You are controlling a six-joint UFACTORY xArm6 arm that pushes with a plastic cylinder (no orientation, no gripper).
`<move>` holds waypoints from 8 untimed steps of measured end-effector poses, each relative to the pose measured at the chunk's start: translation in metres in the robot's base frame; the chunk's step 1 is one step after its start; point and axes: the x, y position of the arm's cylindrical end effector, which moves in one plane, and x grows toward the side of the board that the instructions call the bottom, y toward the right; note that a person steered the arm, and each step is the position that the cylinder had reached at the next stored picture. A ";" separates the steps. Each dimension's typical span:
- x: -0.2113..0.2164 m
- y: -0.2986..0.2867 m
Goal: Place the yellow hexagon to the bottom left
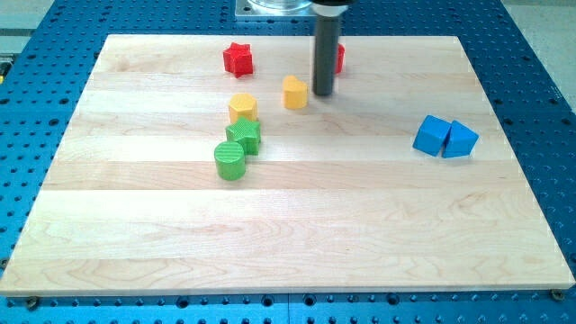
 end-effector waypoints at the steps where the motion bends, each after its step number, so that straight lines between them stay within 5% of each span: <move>1: 0.016 0.008; 5: 0.048 -0.090; 7: 0.068 -0.282; 8: 0.122 -0.292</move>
